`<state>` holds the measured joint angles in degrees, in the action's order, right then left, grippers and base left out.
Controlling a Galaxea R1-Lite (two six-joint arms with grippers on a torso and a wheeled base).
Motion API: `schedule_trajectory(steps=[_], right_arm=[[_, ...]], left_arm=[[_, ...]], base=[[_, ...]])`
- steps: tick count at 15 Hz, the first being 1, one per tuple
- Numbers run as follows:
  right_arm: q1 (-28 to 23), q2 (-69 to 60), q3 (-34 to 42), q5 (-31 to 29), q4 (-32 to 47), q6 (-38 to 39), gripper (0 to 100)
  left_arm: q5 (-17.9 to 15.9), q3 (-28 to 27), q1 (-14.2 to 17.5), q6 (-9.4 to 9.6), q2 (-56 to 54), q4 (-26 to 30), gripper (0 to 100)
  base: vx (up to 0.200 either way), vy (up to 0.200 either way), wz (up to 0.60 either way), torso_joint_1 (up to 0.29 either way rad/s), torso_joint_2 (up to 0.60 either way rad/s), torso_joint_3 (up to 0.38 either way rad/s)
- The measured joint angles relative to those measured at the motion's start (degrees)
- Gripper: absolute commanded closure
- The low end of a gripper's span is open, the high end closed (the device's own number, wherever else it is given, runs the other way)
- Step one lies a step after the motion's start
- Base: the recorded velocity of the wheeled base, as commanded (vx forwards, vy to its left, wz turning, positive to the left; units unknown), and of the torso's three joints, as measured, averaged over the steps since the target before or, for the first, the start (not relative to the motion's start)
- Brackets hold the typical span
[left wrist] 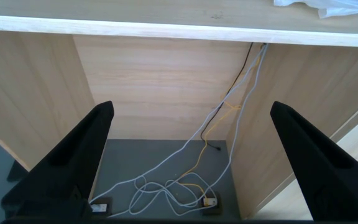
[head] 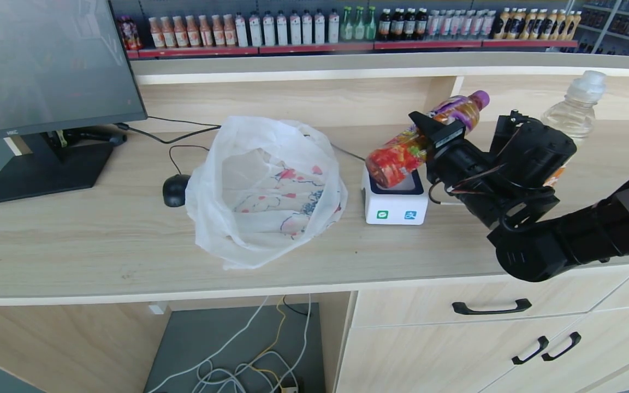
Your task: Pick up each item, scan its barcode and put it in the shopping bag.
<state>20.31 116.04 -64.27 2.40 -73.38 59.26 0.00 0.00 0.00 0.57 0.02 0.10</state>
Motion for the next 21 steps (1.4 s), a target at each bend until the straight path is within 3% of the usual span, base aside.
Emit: schedule_trajectory(steps=[7, 14, 19, 21], right_arm=[[0.0, -2.4, -0.3, 1.7, 0.2, -0.2, 100], [0.4, -18.1, 2.0, 12.5, 0.4, -8.0, 100], [0.8, -26.7, 7.2, 14.4, 1.2, -22.7, 100], [1.0, -29.6, 9.2, 15.1, 5.5, -29.6, 100]], left_arm=[[0.0, 0.0, 0.0, -0.02, 0.0, 0.0, 0], [0.0, 0.0, 0.0, -0.02, 0.0, 0.0, 0], [0.0, 0.0, 0.0, -0.04, 0.0, 0.0, 0], [0.0, 0.0, 0.0, -0.02, 0.0, 0.0, 0]], base=[[0.0, 0.0, 0.0, 0.0, 0.0, 0.0], [0.0, 0.0, 0.0, 0.0, 0.0, 0.0], [0.0, 0.0, 0.0, 0.0, 0.0, 0.0], [0.0, 0.0, 0.0, 0.0, 0.0, 0.0]])
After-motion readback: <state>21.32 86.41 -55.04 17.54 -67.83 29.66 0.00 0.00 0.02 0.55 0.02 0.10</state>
